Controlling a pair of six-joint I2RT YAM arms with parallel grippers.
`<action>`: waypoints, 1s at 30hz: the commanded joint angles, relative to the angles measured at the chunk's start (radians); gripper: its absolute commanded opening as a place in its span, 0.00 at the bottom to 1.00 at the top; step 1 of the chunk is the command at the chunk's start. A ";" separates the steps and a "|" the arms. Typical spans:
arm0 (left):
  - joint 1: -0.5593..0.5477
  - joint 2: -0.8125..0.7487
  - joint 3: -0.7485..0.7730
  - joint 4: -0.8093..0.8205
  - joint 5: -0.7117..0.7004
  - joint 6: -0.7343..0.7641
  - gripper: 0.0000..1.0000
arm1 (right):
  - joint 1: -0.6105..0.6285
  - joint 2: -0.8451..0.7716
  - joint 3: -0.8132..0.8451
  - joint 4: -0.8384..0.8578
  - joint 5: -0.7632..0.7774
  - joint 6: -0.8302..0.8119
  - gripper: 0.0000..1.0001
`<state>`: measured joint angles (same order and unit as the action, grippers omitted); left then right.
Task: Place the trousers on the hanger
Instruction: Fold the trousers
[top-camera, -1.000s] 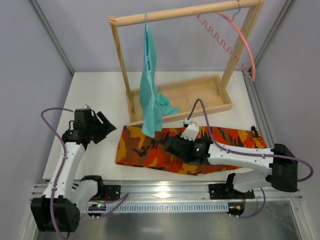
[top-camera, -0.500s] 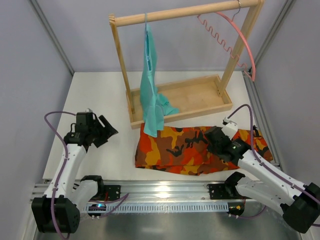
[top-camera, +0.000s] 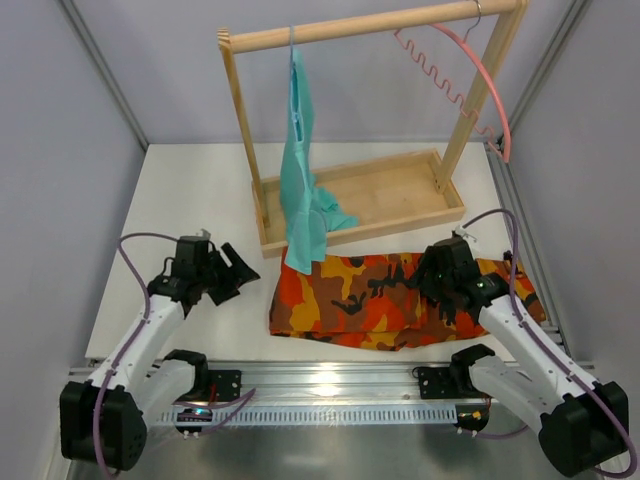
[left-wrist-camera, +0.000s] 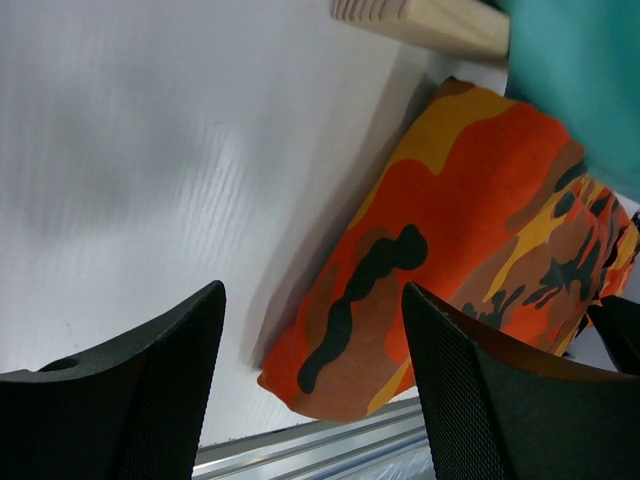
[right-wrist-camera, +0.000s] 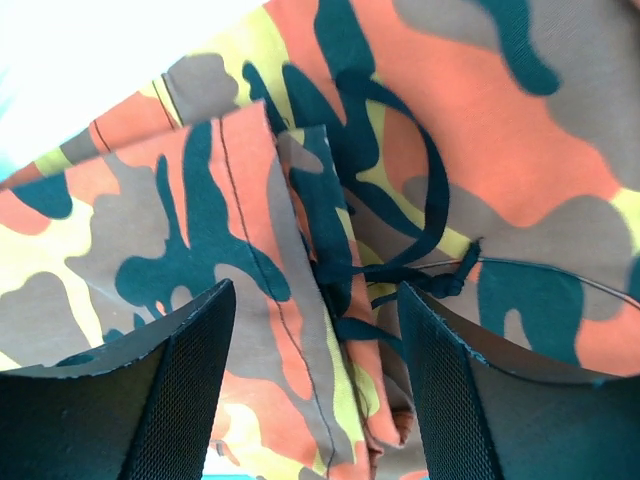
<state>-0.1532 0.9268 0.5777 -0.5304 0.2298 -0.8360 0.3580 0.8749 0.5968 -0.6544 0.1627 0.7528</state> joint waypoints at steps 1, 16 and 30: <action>-0.061 0.035 -0.048 0.141 0.032 -0.044 0.72 | -0.036 -0.010 -0.057 0.088 -0.149 -0.063 0.69; -0.157 0.167 -0.179 0.457 0.137 -0.166 0.72 | -0.077 0.041 -0.138 0.202 -0.209 -0.098 0.71; -0.119 0.230 0.000 0.040 -0.118 -0.135 0.00 | 0.063 0.045 -0.212 0.418 -0.257 -0.015 0.24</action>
<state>-0.3035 1.1934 0.4965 -0.2741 0.2668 -1.0035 0.3492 0.9112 0.3721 -0.3473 -0.1001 0.6895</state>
